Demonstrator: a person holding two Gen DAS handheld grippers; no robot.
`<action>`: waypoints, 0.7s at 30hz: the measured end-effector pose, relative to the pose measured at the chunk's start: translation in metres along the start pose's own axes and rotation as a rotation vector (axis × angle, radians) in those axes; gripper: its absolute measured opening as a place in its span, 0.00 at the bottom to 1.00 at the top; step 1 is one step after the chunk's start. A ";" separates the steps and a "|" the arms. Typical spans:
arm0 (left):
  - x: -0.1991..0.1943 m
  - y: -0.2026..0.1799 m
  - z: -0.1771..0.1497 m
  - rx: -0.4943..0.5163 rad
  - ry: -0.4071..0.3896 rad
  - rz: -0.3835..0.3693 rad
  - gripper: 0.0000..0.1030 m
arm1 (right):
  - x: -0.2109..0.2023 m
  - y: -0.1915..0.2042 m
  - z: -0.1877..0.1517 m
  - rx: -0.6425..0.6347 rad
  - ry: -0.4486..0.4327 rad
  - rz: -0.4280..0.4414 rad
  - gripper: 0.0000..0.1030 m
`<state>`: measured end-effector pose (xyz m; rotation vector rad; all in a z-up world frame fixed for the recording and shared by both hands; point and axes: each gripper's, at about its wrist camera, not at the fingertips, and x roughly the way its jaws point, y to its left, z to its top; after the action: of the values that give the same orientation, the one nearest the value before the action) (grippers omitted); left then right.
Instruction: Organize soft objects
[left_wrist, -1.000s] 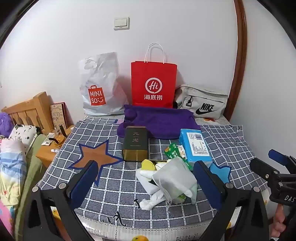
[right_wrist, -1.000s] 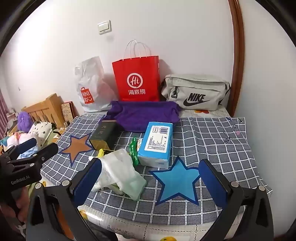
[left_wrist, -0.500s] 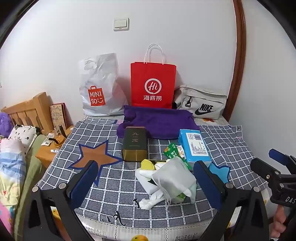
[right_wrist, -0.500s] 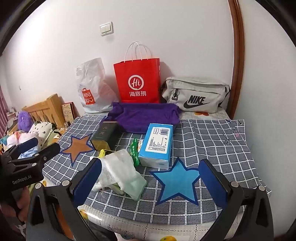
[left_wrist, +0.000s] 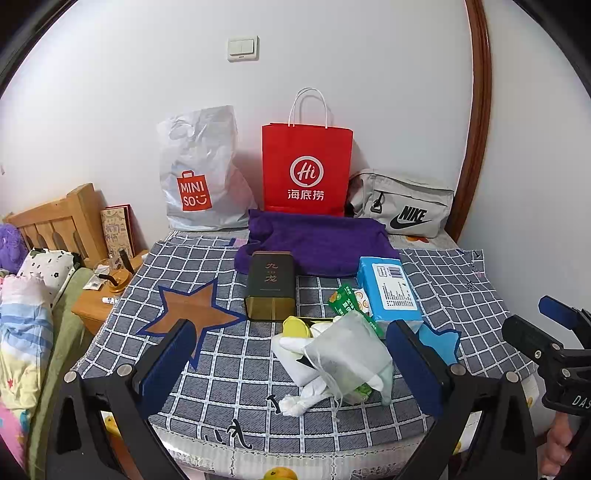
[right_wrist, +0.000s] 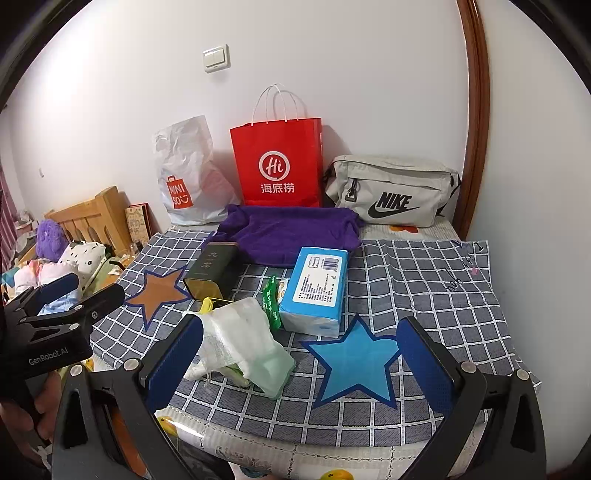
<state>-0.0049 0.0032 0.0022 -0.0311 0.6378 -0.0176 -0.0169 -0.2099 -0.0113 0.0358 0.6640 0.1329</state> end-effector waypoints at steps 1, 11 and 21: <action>0.000 0.000 0.000 0.001 0.000 0.000 1.00 | -0.001 0.000 0.000 0.000 -0.001 0.000 1.00; 0.000 0.000 0.000 0.001 0.000 0.001 1.00 | -0.002 0.002 0.000 -0.002 -0.004 0.002 1.00; 0.000 0.000 -0.001 0.001 -0.001 0.003 1.00 | -0.003 0.003 0.000 -0.002 -0.006 0.002 1.00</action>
<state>-0.0052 0.0029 0.0017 -0.0290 0.6366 -0.0154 -0.0195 -0.2076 -0.0096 0.0350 0.6582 0.1350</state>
